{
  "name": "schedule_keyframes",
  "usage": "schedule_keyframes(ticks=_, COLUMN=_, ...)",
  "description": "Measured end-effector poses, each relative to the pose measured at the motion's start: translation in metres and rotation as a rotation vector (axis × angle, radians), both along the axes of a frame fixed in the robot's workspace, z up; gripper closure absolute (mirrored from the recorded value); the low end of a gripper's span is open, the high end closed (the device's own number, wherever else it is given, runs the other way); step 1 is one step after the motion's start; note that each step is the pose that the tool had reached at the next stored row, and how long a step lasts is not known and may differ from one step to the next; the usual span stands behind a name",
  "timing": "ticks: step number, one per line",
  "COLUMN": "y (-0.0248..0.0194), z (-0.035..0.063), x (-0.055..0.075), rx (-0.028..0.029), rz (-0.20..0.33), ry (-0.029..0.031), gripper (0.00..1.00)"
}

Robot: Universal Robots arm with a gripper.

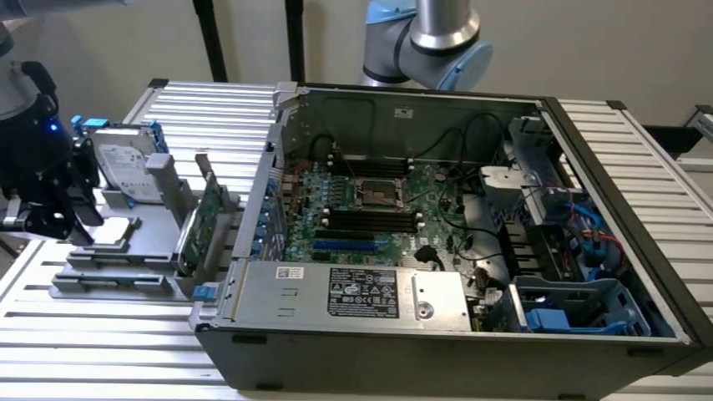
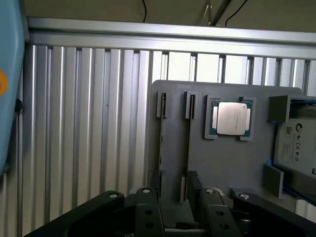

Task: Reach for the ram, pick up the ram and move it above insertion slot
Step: 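Pick up the ram and move it above insertion slot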

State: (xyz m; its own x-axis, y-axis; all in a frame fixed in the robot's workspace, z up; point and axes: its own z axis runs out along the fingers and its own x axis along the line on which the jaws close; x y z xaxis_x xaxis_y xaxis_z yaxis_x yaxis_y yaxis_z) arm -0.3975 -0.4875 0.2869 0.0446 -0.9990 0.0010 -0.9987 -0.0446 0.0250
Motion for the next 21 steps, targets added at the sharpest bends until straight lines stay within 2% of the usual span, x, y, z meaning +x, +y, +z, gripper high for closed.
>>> schedule_keyframes(ticks=21, y=-0.0014, z=-0.0382, x=-0.002, rx=-0.0001, rz=0.000, ry=-0.0010, gripper=0.64)
